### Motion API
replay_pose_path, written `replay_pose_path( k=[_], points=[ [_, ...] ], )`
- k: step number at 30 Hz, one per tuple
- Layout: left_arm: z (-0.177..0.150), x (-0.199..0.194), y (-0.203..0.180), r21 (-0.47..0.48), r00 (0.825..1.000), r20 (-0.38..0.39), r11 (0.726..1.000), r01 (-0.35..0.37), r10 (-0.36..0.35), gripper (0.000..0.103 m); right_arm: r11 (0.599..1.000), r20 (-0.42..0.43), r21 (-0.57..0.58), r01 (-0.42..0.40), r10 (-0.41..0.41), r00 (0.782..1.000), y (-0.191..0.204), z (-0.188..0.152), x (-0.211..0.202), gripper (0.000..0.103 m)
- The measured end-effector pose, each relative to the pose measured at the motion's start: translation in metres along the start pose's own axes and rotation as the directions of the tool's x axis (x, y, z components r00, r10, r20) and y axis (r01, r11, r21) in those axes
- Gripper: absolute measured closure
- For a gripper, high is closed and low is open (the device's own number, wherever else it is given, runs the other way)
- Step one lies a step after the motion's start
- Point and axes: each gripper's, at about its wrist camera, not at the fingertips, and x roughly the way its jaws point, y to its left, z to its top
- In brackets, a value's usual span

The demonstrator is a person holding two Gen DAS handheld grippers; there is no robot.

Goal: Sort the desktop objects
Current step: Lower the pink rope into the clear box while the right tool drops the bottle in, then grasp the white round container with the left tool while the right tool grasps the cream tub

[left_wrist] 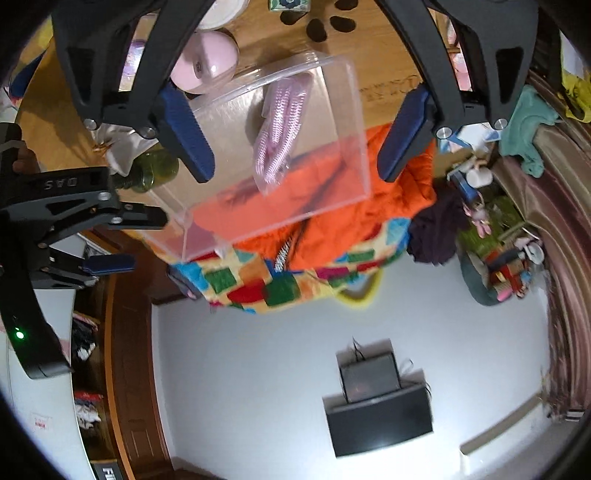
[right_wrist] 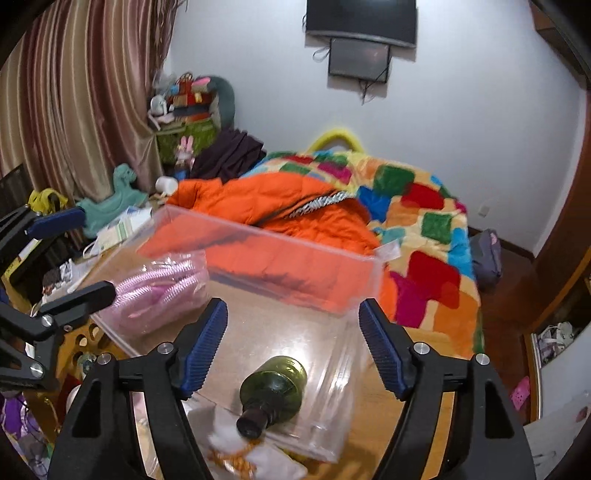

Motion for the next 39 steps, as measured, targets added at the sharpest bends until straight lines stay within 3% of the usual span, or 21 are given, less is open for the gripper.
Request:
replay_pose_path(
  k=[5,16,23,29,33,37,39],
  points=[
    [0.0,-0.025,0.005,-0.016,0.999,0.036,0.999,-0.03,0.03,0.007,1.0,0.075,0.016,0.005,-0.006,0.997,-0.004,-0.002,-0.038,0.021],
    [-0.027,-0.064,0.037,-0.104,0.998,0.003,0.992,-0.066,0.066,0.004,0.999,0.144,0.007,0.039,-0.039,0.989,0.003,-0.031,-0.09,0.019],
    [-0.053,-0.081,0.036,-0.106,0.997,-0.025,0.991,-0.08,0.078,0.003,0.995,0.163,-0.092,0.032,-0.016,0.987,0.028,-0.06,-0.11,0.019],
    [-0.09,-0.087,0.02,-0.071,0.994,-0.083,0.995,-0.072,0.066,0.003,0.993,0.137,-0.108,-0.057,0.072,0.988,0.052,-0.088,-0.109,0.019],
    [-0.119,-0.086,0.011,-0.043,0.988,-0.134,0.996,-0.08,0.073,0.003,0.981,0.047,-0.102,-0.162,0.168,0.985,0.066,-0.105,-0.085,0.019],
    [-0.143,-0.078,0.004,-0.085,0.978,-0.207,0.996,-0.008,-0.009,0.003,0.964,-0.032,-0.056,-0.26,0.259,0.965,0.074,-0.117,-0.058,0.021],
    [-0.151,-0.075,-0.003,-0.074,0.975,-0.22,0.997,-0.003,-0.013,0.003,0.962,-0.05,-0.04,-0.272,0.27,0.962,0.078,-0.12,-0.047,0.021]
  ],
)
